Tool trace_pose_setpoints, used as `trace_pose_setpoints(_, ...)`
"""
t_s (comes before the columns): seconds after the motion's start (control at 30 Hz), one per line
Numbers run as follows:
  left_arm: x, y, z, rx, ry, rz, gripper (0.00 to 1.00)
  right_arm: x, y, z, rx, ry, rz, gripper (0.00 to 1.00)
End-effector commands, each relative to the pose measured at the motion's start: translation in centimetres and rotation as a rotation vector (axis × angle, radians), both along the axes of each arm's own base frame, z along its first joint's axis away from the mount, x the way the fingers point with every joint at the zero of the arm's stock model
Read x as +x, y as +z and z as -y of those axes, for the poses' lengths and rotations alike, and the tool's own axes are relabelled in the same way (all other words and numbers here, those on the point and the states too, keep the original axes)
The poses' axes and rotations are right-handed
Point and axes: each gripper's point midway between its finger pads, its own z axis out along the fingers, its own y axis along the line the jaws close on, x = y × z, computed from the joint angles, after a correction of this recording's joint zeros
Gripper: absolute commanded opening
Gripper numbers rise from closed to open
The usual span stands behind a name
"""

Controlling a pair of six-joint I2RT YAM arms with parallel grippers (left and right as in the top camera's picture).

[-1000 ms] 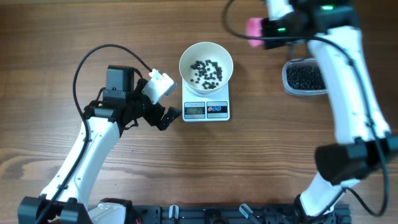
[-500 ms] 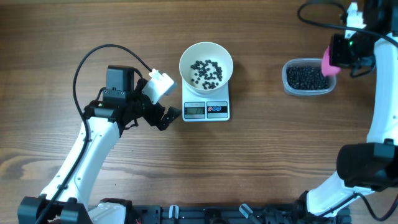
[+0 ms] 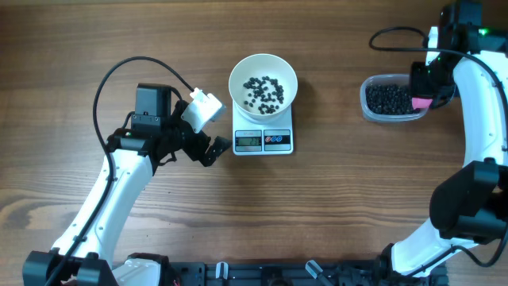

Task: Scoop item into bowl and weigh 150g on scale
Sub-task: 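Scoop black beans from the tub with the right gripper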

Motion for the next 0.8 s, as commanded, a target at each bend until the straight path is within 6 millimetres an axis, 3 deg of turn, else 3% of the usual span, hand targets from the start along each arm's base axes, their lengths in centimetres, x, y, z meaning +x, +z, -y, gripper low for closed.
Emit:
trace_pose_setpoints(0.0, -0.2, -0.1, 0.0, -0.008, -0.006, -0.002, 1.00, 0.4, -1.2, 0.4, -0.025, 0.026, -0.012, 0.04)
trace_pose_setpoints(0.13, -0.2, -0.1, 0.0, -0.008, -0.006, -0.002, 1.00, 1.4, -2.2, 0.8, -0.043, 0.023, -0.002, 0.04)
trace_pose_setpoints(0.37, -0.2, -0.1, 0.0, -0.008, -0.006, -0.002, 1.00, 1.0, -5.4, 1.0, -0.048, 0.029, -0.105, 0.04)
trace_pose_setpoints(0.5, -0.2, -0.1, 0.0, -0.008, -0.007, -0.002, 1.00, 1.0, -6.4, -1.2, 0.042, 0.115, -0.130, 0.04)
trace_pose_setpoints(0.77, -0.2, -0.1, 0.0, -0.008, -0.006, -0.002, 1.00, 0.3, -6.6, -4.8, 0.238, 0.189, -0.142, 0.04)
